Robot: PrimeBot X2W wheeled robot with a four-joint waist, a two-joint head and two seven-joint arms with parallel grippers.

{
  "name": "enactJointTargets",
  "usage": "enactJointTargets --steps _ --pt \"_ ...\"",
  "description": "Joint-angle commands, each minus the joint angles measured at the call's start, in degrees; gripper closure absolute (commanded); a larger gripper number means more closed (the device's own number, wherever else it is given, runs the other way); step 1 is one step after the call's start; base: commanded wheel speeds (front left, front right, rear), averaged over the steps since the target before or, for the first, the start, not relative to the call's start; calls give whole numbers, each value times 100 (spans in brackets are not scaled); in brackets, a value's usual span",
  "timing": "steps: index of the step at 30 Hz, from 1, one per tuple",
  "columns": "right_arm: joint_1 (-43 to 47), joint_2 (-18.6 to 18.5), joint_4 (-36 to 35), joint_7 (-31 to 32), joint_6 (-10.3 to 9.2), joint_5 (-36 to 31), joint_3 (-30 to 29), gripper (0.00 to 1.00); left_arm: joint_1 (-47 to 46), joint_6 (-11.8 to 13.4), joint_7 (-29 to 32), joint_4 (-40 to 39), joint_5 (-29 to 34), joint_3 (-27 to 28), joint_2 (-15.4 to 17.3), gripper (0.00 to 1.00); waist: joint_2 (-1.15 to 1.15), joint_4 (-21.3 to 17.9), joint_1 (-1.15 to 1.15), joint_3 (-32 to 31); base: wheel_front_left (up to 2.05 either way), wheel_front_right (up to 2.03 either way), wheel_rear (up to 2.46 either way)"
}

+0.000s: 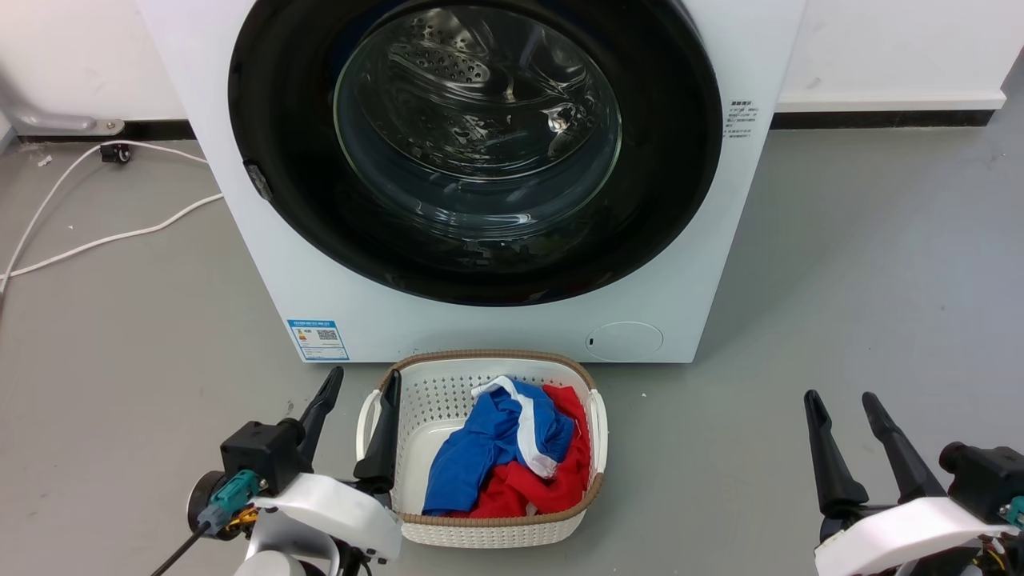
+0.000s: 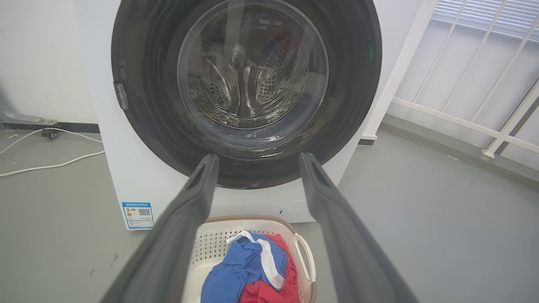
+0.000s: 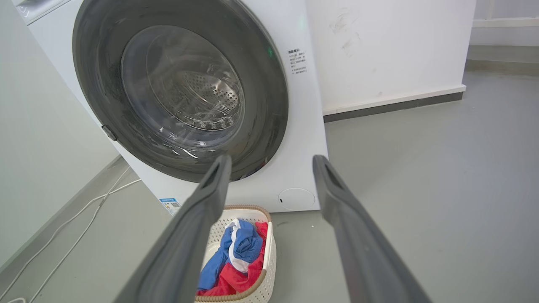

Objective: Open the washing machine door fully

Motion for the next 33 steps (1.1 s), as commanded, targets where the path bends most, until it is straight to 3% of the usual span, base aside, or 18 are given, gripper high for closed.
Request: enactJointTargets --steps 1,33 --pt "33 16 -100 -14 10 -204 -3 0 -103 41 -71 -3 171 -33 29 0 0 3 0 -2 0 0 0" --pt "153 31 -246 -226 8 -1227 -2 0 -108 210 -383 477 999 -173 -18 0 0 38 0 -43 0 0 0"
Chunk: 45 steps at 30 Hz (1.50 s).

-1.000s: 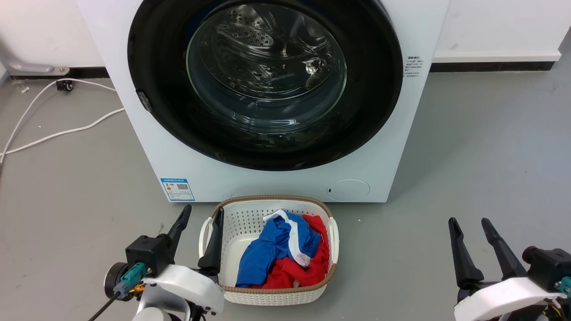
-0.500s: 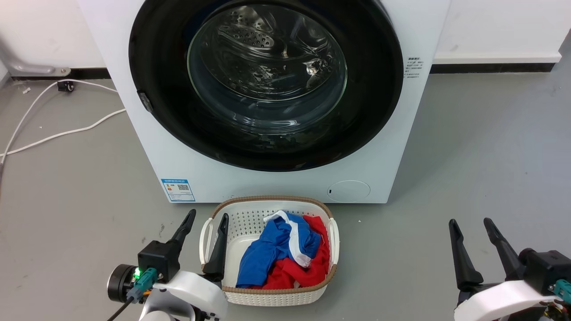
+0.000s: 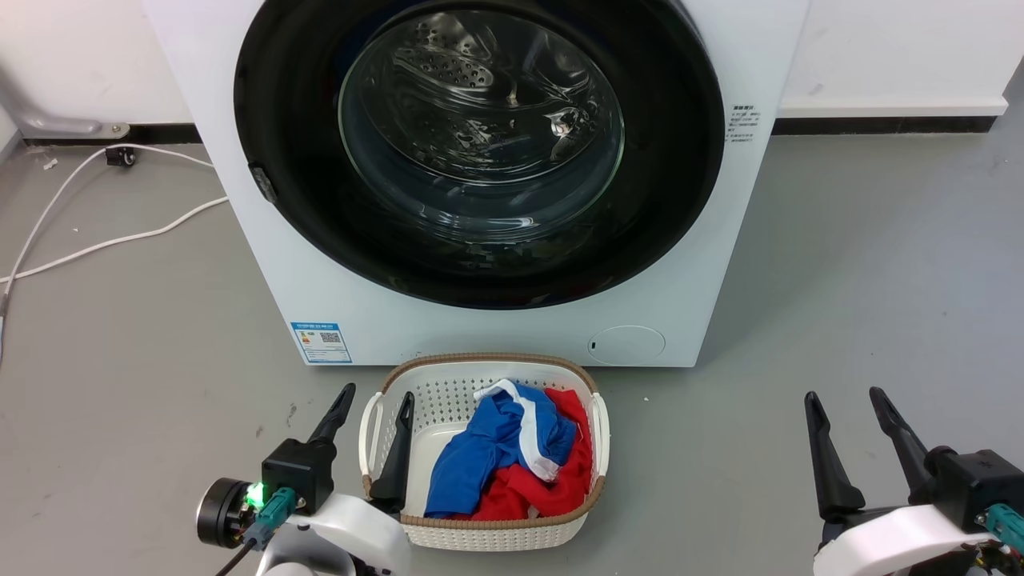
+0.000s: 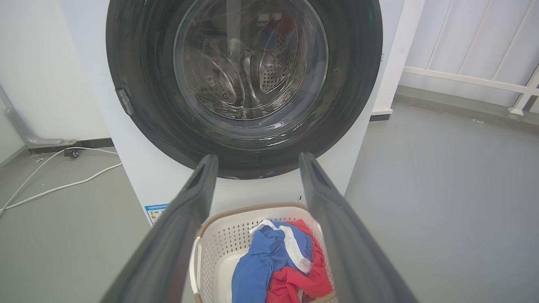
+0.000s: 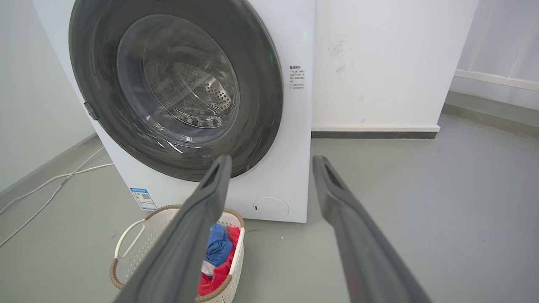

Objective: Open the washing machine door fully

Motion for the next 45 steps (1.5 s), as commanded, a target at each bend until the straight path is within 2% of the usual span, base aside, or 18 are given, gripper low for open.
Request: enactJointTargets --steps 1,9,32,33,34,35,38,39,41,45 --pt "67 20 -46 -50 -1 -143 3 0 -88 44 -54 -3 107 -8 15 0 0 5 0 -3 0 0 0" --pt "59 23 32 -123 -2 -353 14 0 -87 103 -122 26 316 -68 54 0 0 34 0 -23 0 0 0" --pt "-99 23 426 -284 -1 -6 0 0 -86 172 -86 54 87 -79 121 0 0 35 0 -51 0 0 0" --pt "-104 23 432 -275 -1 8 -3 27 -85 172 -84 51 79 -80 127 0 0 34 0 -51 0 0 0" --pt "-110 23 437 -275 -1 11 -4 81 -85 178 -81 49 72 -85 129 0 0 34 0 -52 0 0 0" --pt "-113 23 443 -277 -1 28 -7 100 -86 186 -79 46 65 -88 131 0 0 34 0 -52 0 0 0" --pt "-109 23 466 -270 -1 204 -35 100 -85 210 -81 36 48 -90 137 0 0 29 0 -52 0 0 0" --pt "-103 23 494 -257 -1 481 -54 100 -82 215 -81 35 47 -90 139 0 0 26 0 -52 0 0 0" --pt "-101 22 587 -196 -1 1330 -96 100 -76 230 -83 32 24 -88 142 0 0 20 0 -54 0 0 0" --pt "-171 20 782 -3 -1 3570 -135 100 -66 251 -86 34 -15 -76 140 0 0 16 0 -54 0 0 0"
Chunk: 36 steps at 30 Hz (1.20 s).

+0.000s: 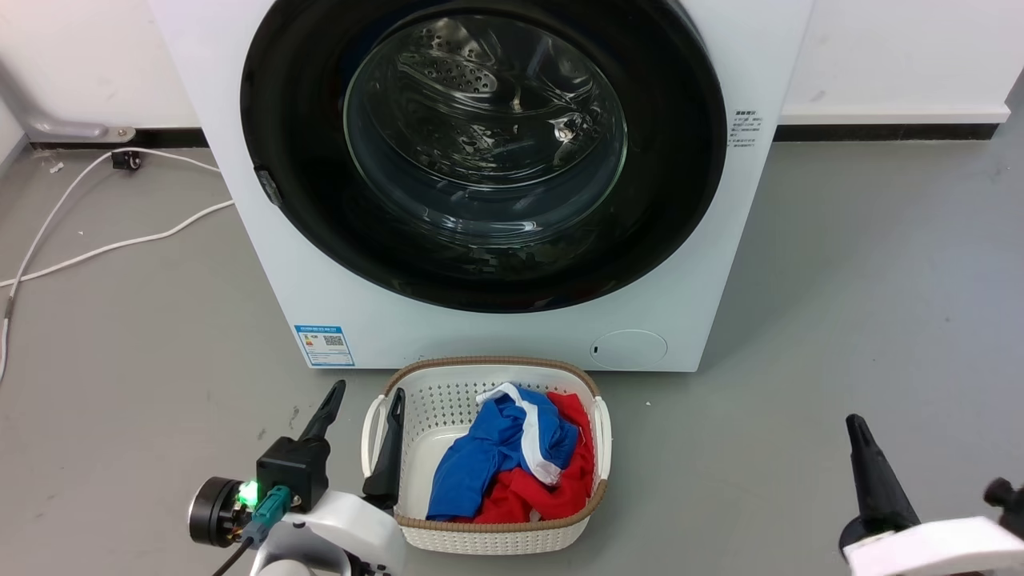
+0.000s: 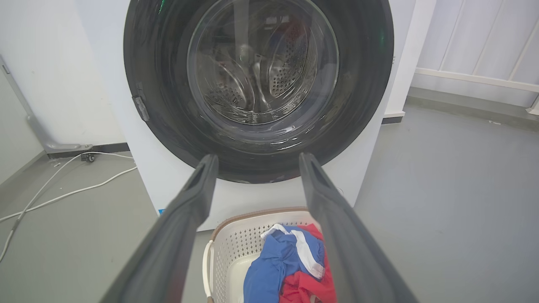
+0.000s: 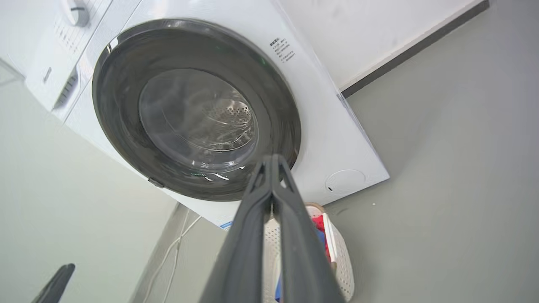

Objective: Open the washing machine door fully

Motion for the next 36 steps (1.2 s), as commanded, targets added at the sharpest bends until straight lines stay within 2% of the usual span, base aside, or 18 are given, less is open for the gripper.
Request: enactJointTargets --steps 1,2,7,10,12,18,24,29,36 --pt "-144 12 85 89 0 944 -66 100 -9 31 -8 -7 -43 10 19 0 0 4 0 3 0 0 0" --pt "-144 12 85 89 0 944 -66 100 -9 31 -8 -7 -43 10 19 0 0 4 0 3 0 0 0" --pt "-344 12 379 414 0 3510 -288 100 -10 46 -17 -22 -99 23 19 0 0 22 0 42 0 0 0" --pt "-573 11 559 711 1 4392 -500 100 -58 55 -28 -48 -108 19 29 0 0 43 0 120 0 0 0" --pt "-943 -115 817 960 1 4797 -809 100 -139 71 -34 -98 -112 8 22 0 0 74 0 315 0 0 0" --pt "-1787 -446 1363 1311 0 5301 -1104 100 -367 95 -49 -226 -103 23 13 0 0 118 0 834 0 0 0" --pt "-3018 -1060 2241 1697 0 5756 -1149 100 -714 99 -68 -354 -54 -3 -39 0 0 234 0 1399 0 0 0" --pt "-4086 -1732 3016 2145 1 5699 -755 100 -957 83 -83 -435 -27 -22 -109 0 0 348 0 1750 0 0 0" --pt "-5592 -2239 3960 2735 1 5427 -61 100 -1203 8 -96 -421 -12 -73 -156 0 0 515 0 2052 0 0 0"
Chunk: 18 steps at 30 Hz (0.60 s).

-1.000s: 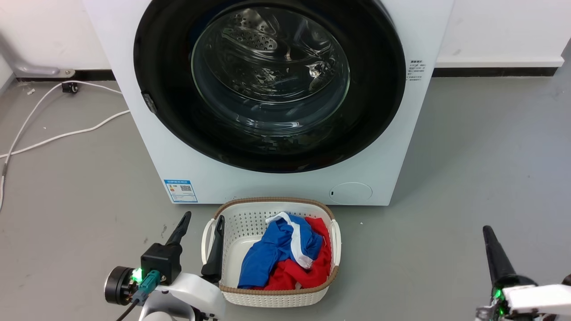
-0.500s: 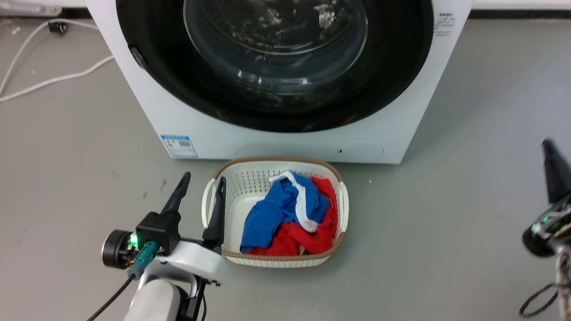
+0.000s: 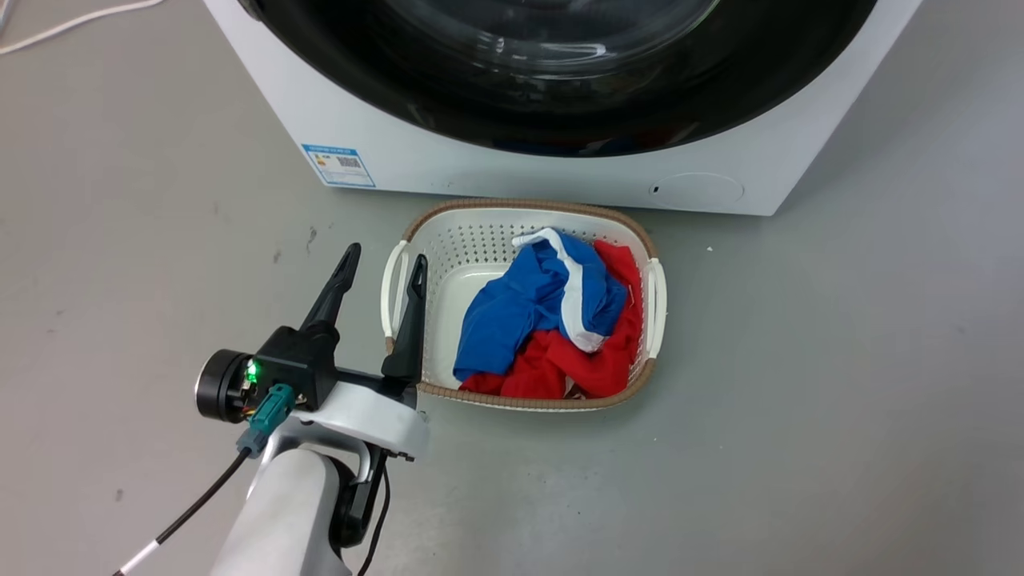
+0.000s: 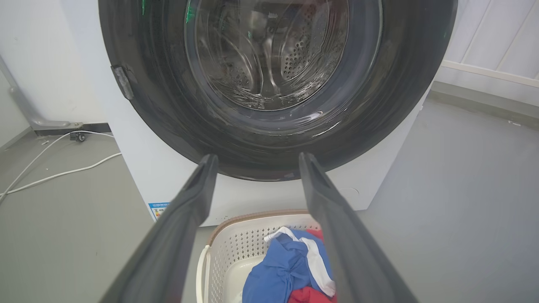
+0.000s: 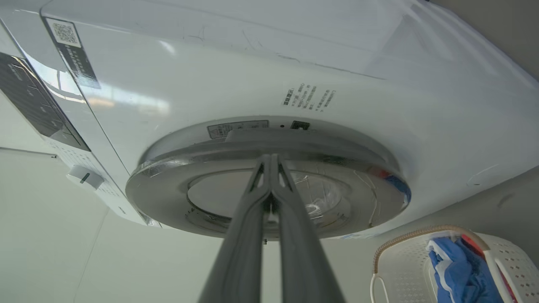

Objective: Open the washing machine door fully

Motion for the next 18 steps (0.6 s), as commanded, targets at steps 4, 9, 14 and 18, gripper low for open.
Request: enactJointTargets --steps 4,9,14,18 --pt "-860 -118 509 280 2 -218 358 100 -171 -52 -33 -25 62 -23 -21 0 0 159 -1 199 0 0 0" --pt "-1744 -50 1133 327 2 -585 706 100 -204 -62 -28 -47 90 -26 -48 0 0 226 -1 329 0 0 0" --pt "-2533 57 1732 286 2 -853 886 100 -286 -91 -28 -104 112 -34 -103 0 0 303 -1 523 0 0 0" --pt "-3107 161 2176 264 2 -1036 1004 100 -357 -107 -29 -139 156 -34 -135 0 0 324 -1 705 0 0 0"
